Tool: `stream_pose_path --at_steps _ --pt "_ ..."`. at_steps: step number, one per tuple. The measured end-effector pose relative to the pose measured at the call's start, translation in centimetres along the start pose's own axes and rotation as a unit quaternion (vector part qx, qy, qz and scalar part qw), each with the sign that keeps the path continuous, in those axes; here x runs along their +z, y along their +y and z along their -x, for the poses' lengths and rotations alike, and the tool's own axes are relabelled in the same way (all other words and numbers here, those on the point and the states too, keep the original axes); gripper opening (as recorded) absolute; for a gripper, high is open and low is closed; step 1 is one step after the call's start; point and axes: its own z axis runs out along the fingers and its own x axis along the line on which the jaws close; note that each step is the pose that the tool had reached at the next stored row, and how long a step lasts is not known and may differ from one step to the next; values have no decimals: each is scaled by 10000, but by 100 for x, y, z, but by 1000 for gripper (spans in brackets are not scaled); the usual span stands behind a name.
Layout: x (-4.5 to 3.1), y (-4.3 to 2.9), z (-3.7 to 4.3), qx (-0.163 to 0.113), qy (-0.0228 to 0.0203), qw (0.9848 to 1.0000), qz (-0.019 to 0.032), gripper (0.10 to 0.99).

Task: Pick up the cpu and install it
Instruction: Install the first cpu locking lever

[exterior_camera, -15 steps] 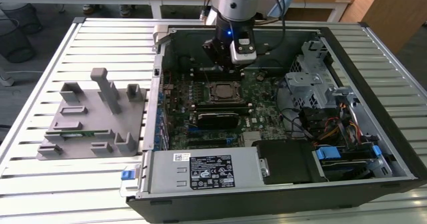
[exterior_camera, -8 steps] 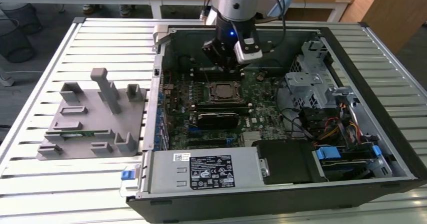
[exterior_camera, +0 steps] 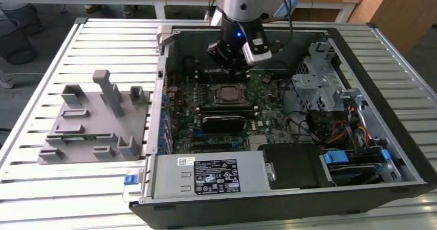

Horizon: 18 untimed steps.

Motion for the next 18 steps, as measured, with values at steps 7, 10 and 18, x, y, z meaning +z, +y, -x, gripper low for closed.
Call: stream_pose_path --at_steps 7,10,18 --pt "17 0 0 -624 3 9980 3 106" --pt "22 0 0 -850 4 9964 0 106" --pt "37 -23 -121 -925 0 9957 5 106"
